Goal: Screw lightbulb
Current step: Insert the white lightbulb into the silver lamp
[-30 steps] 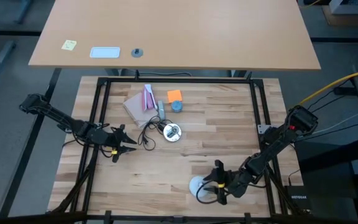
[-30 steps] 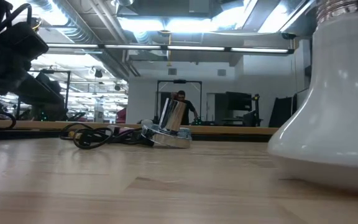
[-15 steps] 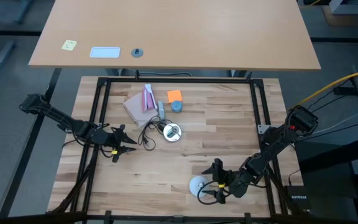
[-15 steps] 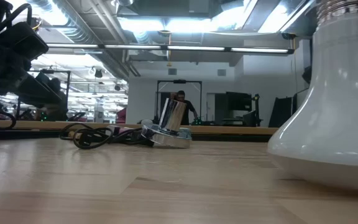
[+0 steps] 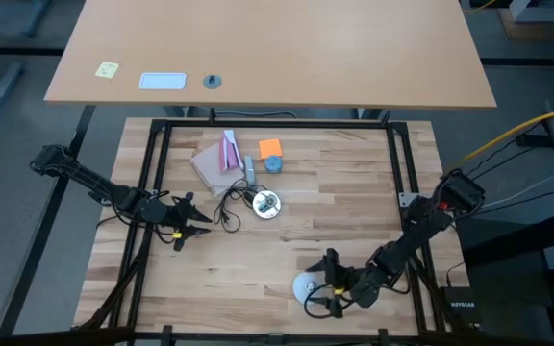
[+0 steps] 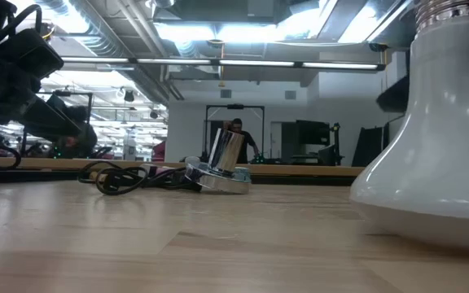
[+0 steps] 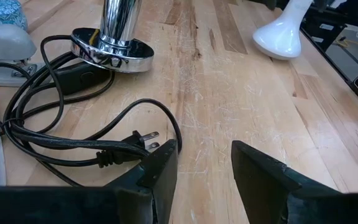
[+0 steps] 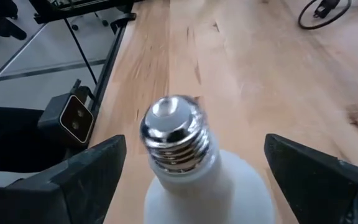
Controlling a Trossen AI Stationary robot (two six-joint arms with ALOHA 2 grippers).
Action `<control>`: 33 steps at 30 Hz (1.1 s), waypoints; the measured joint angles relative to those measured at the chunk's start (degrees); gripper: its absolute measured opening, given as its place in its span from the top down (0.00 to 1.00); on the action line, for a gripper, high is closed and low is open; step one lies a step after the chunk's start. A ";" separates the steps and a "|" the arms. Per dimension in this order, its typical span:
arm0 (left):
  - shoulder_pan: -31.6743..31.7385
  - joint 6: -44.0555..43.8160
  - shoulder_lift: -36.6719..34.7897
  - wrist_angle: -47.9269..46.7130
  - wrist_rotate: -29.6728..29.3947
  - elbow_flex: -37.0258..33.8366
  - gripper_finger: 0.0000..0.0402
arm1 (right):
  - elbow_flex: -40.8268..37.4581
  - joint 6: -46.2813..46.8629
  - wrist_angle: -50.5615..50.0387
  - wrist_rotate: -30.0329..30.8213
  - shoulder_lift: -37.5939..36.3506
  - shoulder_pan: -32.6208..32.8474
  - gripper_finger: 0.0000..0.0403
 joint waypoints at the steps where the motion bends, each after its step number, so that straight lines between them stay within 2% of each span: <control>1: 0.00 0.00 0.02 0.00 0.00 0.00 0.64 | 0.00 0.00 0.32 0.00 0.44 0.00 0.04; 22: 0.00 0.00 0.00 0.00 0.00 0.00 0.64 | 0.00 -0.26 -0.94 0.95 0.85 -1.59 0.04; 29: 0.00 0.00 0.00 0.00 0.00 0.00 0.64 | 0.00 -0.31 -2.51 -3.54 0.85 -3.14 0.04; 33: 0.00 0.00 0.00 0.00 0.00 0.00 0.64 | 0.00 -0.30 -2.54 -3.91 0.85 -3.41 0.04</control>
